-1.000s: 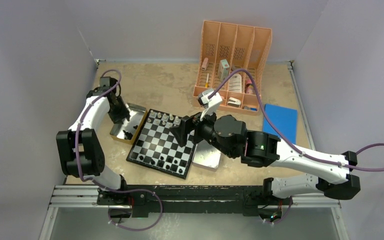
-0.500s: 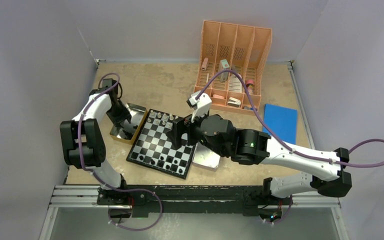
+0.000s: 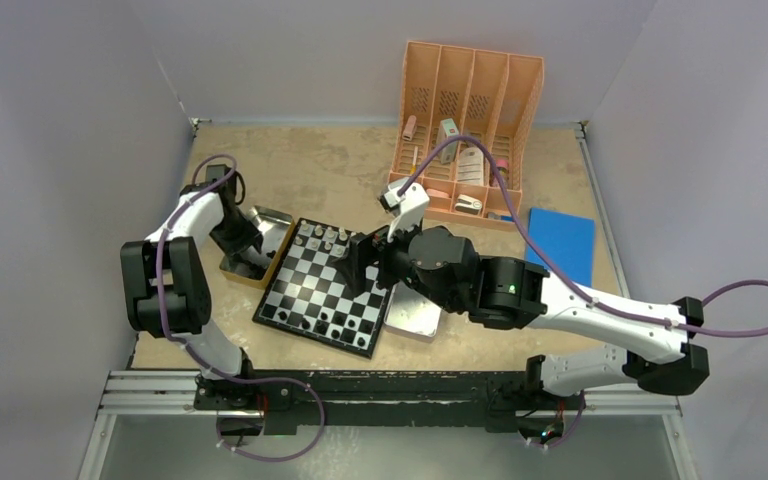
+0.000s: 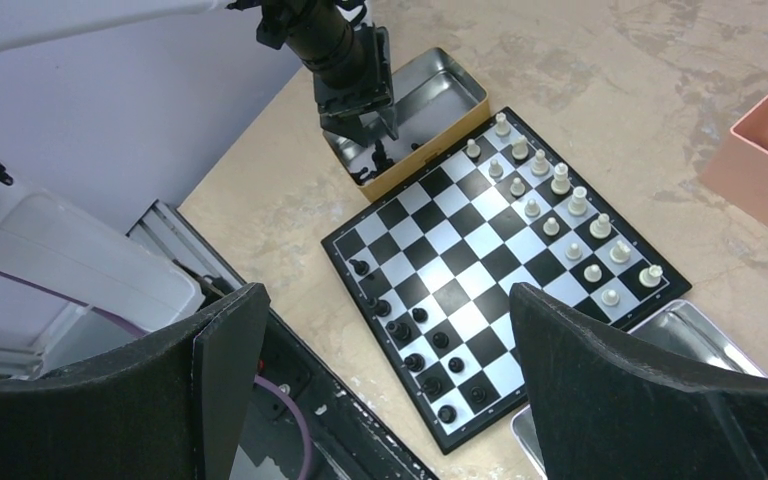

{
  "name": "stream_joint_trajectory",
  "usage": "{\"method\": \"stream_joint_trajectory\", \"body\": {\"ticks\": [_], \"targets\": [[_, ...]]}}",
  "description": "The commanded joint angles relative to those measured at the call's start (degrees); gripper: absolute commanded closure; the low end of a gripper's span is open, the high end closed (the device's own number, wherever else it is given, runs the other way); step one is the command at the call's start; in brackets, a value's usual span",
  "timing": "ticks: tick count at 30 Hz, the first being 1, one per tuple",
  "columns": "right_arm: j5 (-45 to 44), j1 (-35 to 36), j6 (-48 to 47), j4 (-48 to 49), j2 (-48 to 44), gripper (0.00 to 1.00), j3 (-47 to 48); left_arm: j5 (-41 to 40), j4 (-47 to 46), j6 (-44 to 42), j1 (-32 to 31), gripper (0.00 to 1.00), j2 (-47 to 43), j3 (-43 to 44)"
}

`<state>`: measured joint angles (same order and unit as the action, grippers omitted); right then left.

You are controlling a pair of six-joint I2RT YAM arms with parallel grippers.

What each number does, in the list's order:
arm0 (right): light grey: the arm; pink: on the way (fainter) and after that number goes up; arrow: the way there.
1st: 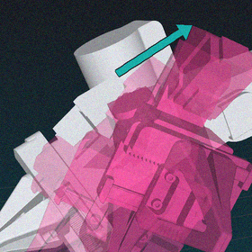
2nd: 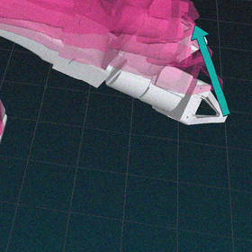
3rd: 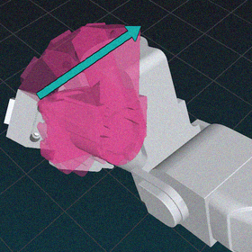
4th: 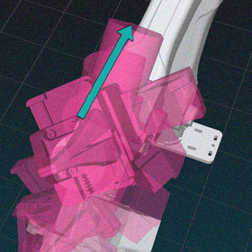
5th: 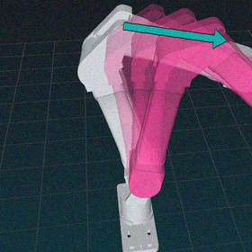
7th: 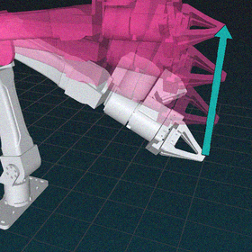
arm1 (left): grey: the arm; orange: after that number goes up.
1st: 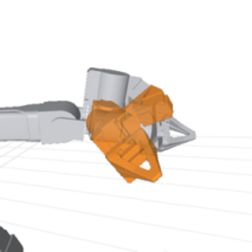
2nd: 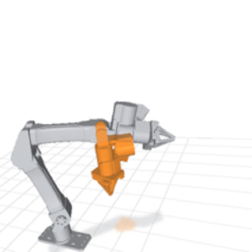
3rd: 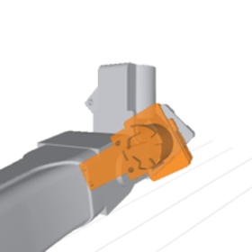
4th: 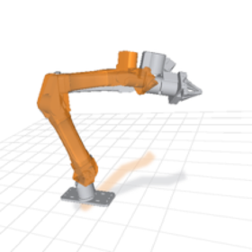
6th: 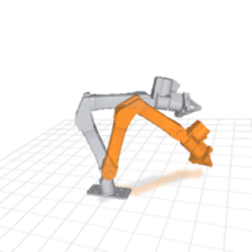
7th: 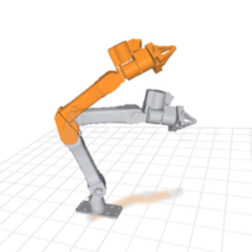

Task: Set up the chess pieces on the board
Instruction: Pick up the chess piece from the storage box.

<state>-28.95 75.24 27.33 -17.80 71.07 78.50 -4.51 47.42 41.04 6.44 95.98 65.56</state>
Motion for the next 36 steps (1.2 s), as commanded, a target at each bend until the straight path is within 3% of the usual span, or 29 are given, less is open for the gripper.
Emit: {"method": "stream_joint_trajectory", "body": {"ticks": [1, 12, 25, 36], "targets": [[-1.8, 0.0, -0.3, 0.0, -3.1, 0.08, 1.7, -0.1, -1.2, 2.2, 0.7, 0.6, -0.7, -0.8], [-2.1, 0.1, 1.5, -2.4, -4.3, 0.09, 1.7, -0.2, -3.9, 2.9, 1.4, 0.6, 0.3, -4.4], [-2.0, 0.0, 3.7, -3.3, -4.1, 0.11, 2.5, 2.4, -6.5, -0.4, 1.7, 0.74, 2.5, -3.0], [-0.3, 0.0, 7.3, -4.1, -3.8, 0.11, 1.6, 5.8, -6.4, -4.2, 1.7, 0.86, -4.2, 0.2]]}}
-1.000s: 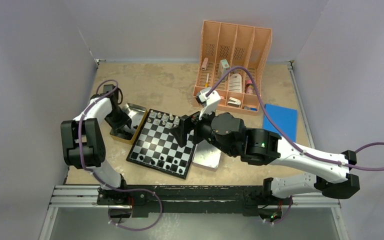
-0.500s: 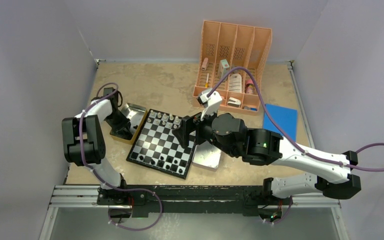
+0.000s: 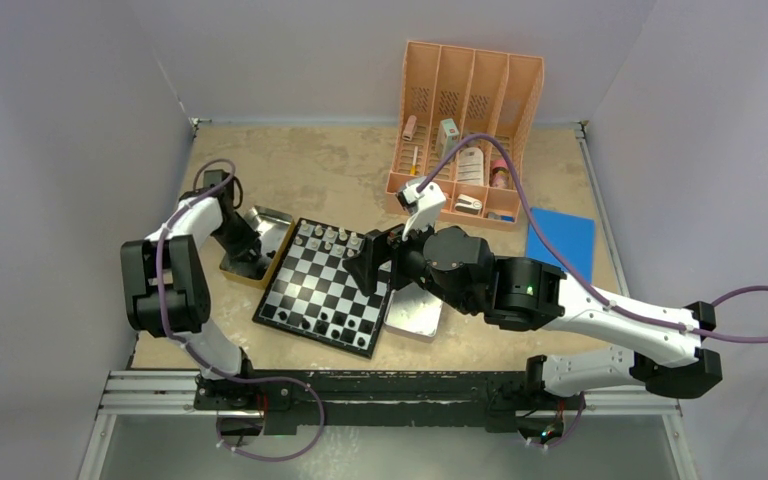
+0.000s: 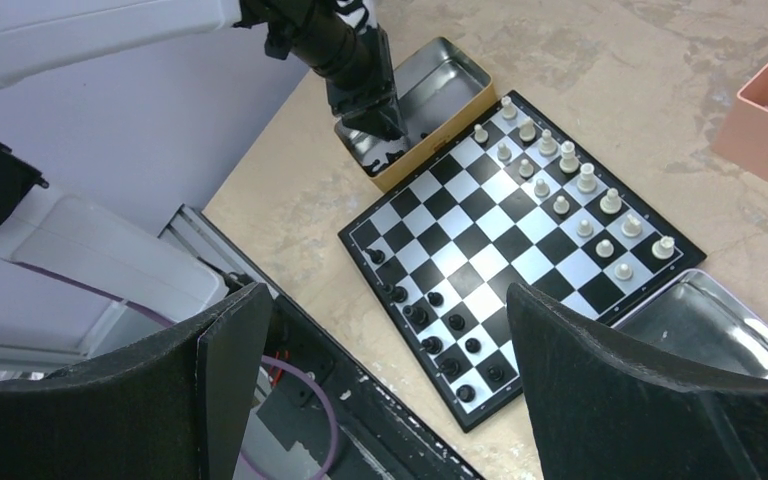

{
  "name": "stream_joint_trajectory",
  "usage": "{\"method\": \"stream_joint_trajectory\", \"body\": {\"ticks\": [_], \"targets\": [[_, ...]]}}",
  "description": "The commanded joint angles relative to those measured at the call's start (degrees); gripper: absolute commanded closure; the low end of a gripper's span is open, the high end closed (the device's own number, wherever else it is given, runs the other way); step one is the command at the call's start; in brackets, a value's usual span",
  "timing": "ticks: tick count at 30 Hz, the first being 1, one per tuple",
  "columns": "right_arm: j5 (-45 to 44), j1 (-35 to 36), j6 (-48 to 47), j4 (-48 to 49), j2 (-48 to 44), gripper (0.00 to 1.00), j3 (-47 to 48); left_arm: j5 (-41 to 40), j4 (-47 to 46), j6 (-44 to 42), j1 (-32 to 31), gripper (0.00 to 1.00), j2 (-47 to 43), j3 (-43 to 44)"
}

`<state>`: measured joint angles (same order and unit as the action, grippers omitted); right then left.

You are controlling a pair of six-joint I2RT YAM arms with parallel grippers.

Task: Set up the chess pieces on the board
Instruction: Pick up the chess piece from the storage box, then place the chess piece on the chessboard.

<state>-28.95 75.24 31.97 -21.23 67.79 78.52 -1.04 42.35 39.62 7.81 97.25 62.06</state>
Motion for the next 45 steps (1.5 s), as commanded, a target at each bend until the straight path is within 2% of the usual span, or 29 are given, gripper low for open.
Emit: {"method": "stream_joint_trajectory", "body": {"ticks": [1, 5, 9, 14, 17, 20, 25, 28, 30, 33, 37, 42, 45], "targets": [[-0.3, 0.0, 2.9, -0.7, -0.5, 0.11, 1.8, 2.5, -1.4, -3.1, 0.4, 0.86, -6.3, 4.0], [1.4, -1.7, 2.5, -0.5, 0.4, 0.11, 2.5, 5.2, -2.1, -5.1, 0.4, 0.87, -9.4, 5.2], [7.0, -8.9, 1.0, -1.7, 2.9, 0.11, 4.8, 11.3, -5.3, -8.0, 0.3, 0.87, -13.2, 5.1], [14.0, -16.6, -2.0, -2.3, 6.6, 0.1, 8.6, 24.1, -15.5, -10.9, -0.5, 0.87, -20.0, 0.1], [21.3, -22.2, -3.7, -2.8, 10.1, 0.1, 9.6, 28.8, -23.8, -14.7, -4.2, 0.87, -23.6, -4.3], [26.3, -26.6, -5.5, -2.4, 12.6, 0.13, 11.2, 29.1, -25.5, -21.2, -10.8, 0.87, -25.4, -5.0], [36.9, -33.9, -6.3, -2.8, 17.7, 0.22, 17.5, 37.2, -26.8, -27.0, -14.8, 0.86, -27.9, -6.9], [44.4, -37.5, -6.8, -6.7, 22.5, 0.37, 22.7, 40.3, -29.0, -29.9, -16.5, 0.86, -31.7, -9.8], [50.0, -38.5, -7.4, -9.4, 25.6, 0.47, 26.6, 43.1, -30.8, -33.0, -17.4, 0.87, -34.6, -12.0], [57.5, -38.6, -7.4, -13.7, 30.4, 0.55, 31.1, 45.7, -32.0, -37.7, -18.1, 0.87, -38.4, -14.1], [60.2, -38.2, -7.1, -16.9, 35.5, 0.54, 35.2, 47.8, -32.8, -41.9, -18.1, 0.87, -41.2, -16.1], [62.6, -37.4, -6.6, -18.7, 39.2, 0.52, 37.8, 49.6, -30.6, -44.0, -18.2, 0.87, -39.2, -14.4], [64.8, -36.7, -7.0, -20.2, 41.0, 0.48, 39.4, 50.4, -31.3, -44.5, -18.2, 0.87, -38.6, -14.1]]}}
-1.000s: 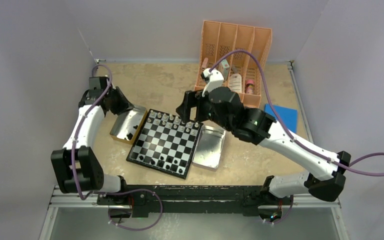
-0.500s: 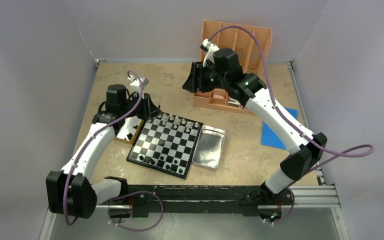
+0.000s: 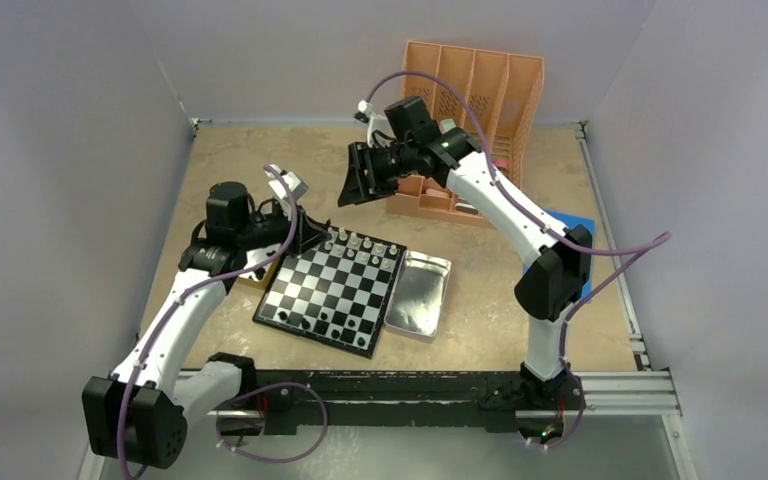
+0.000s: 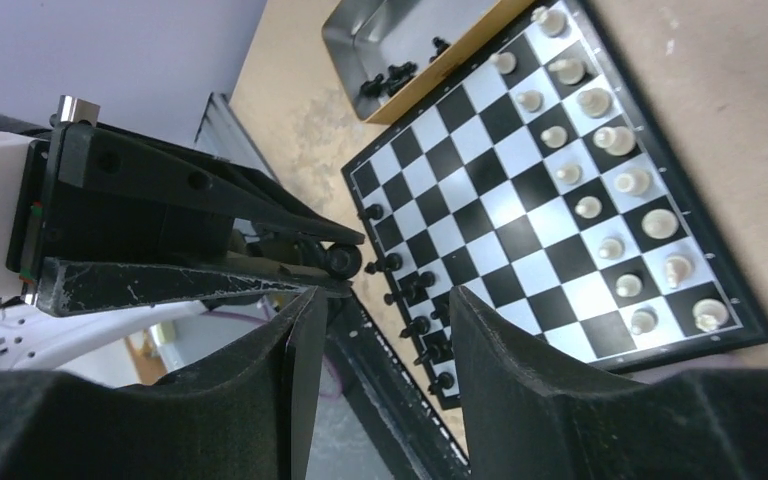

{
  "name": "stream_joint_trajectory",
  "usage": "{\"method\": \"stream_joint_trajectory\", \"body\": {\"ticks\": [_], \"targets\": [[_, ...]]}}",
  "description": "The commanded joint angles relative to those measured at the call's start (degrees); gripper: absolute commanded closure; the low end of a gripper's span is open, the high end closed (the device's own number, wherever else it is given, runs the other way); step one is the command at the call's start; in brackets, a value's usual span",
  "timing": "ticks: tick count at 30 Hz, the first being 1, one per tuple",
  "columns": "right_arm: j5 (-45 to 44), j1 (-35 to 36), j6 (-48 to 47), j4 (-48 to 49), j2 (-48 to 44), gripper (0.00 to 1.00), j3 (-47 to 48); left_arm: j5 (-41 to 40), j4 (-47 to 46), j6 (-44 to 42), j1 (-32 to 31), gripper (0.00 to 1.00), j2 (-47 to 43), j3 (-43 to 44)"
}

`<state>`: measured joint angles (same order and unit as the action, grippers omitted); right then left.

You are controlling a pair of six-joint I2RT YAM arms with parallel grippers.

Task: Set up the chess pieces on the board
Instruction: Place the chess piece on the chessboard.

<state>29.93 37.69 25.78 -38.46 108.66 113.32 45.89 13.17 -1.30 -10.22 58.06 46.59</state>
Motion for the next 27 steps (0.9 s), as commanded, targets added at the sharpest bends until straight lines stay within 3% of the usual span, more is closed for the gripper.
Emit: {"method": "stream_joint_trajectory", "body": {"ticks": [1, 21, 27], "targets": [[6.5, 1.0, -0.8, -3.3, 0.4, 0.46, 4.8, 3.5, -1.6, -4.1, -0.2, 0.88, 1.0, 1.8], [7.3, 4.0, 1.4, -1.4, 4.2, 0.55, 3.5, 5.8, -1.3, -5.2, -0.2, 0.89, 2.9, 3.9], [7.0, 4.3, 1.7, -1.7, 4.9, 0.63, 4.1, 6.4, -1.6, -4.9, -0.2, 0.9, 2.8, 4.5]]}}
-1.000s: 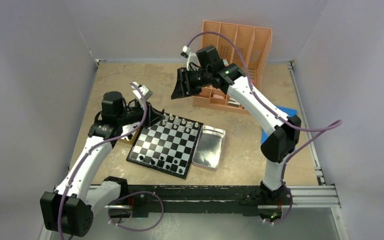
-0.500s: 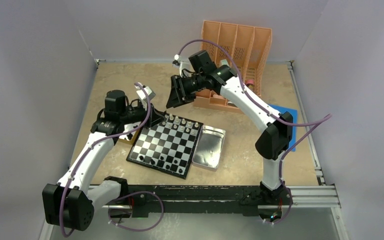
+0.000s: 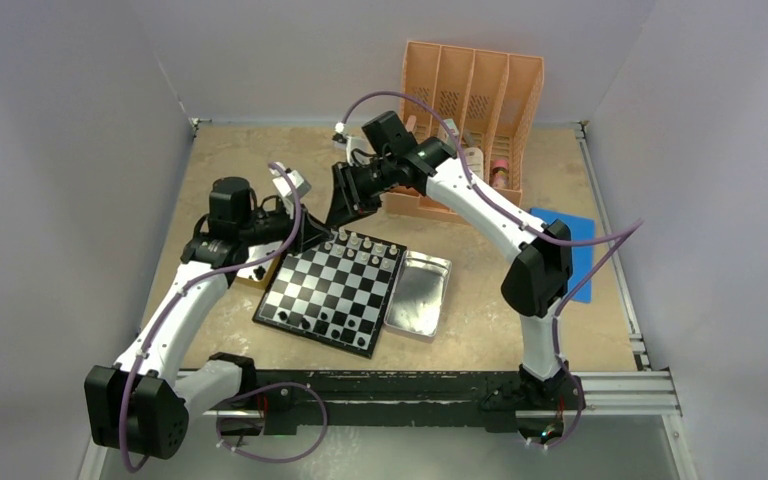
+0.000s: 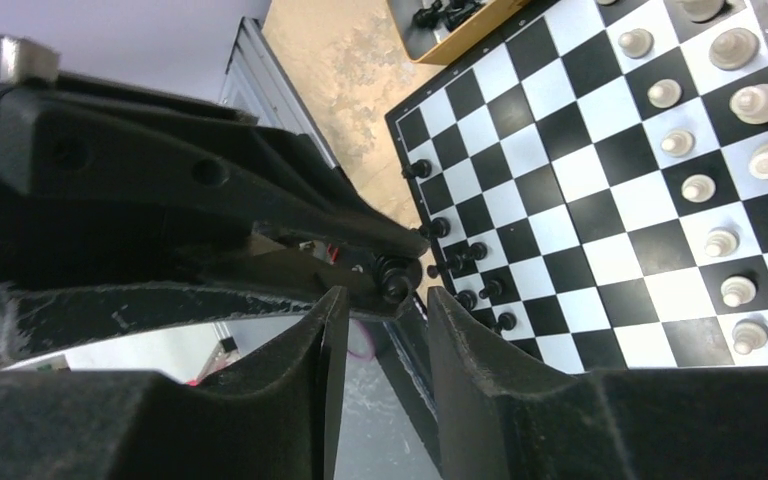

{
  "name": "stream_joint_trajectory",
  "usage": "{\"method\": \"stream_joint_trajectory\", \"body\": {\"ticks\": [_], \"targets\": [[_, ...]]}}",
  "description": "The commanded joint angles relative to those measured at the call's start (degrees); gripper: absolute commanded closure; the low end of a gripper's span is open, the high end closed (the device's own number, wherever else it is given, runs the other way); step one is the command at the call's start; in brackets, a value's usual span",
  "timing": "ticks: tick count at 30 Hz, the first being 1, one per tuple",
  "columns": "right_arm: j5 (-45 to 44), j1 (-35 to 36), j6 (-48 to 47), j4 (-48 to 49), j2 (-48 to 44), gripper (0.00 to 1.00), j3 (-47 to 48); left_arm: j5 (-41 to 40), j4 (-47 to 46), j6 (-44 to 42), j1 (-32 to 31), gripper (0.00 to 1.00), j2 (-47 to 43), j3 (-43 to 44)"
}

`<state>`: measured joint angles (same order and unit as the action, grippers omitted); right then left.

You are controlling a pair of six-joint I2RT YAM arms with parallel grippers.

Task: Set up the chess pieces on the board
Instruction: Place the chess piece on the chessboard.

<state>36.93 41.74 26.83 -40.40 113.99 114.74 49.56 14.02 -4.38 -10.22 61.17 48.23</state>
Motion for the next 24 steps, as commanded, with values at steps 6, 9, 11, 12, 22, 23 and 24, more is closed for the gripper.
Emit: {"method": "stream_joint_trajectory", "body": {"ticks": [6, 9, 11, 12, 22, 23, 24], "targets": [[-1.0, 0.3, 1.9, 1.5, -0.5, 0.7, 2.6, 2.8, -2.0, -2.5, -0.2, 0.9, -1.2, 2.5], [-0.5, 0.3, 2.3, 2.6, -0.5, 0.75, 2.4, 2.6, -2.0, -2.6, -0.2, 0.9, -1.3, 2.3], [-0.2, 0.3, 2.2, 2.6, -0.4, 0.81, 2.4, 2.6, -2.0, -2.6, -0.2, 0.9, -1.2, 2.4], [-0.1, 0.3, 2.1, 2.6, -0.4, 0.83, 2.3, 2.3, -2.0, -2.5, -0.2, 0.9, -1.2, 2.4], [-4.3, 0.3, 0.3, 8.2, -4.6, 0.93, -3.1, -4.6, 2.6, 3.9, -0.2, 0.47, 1.8, 5.3], [-5.0, 0.3, 0.0, 9.8, -5.4, 0.93, -4.1, -5.7, 2.9, 5.4, -0.2, 0.44, 1.3, 5.3], [-5.5, 0.2, 0.0, 11.3, -6.2, 0.93, -5.3, -7.4, 3.0, 6.8, -0.2, 0.42, 0.4, 5.2]]}}
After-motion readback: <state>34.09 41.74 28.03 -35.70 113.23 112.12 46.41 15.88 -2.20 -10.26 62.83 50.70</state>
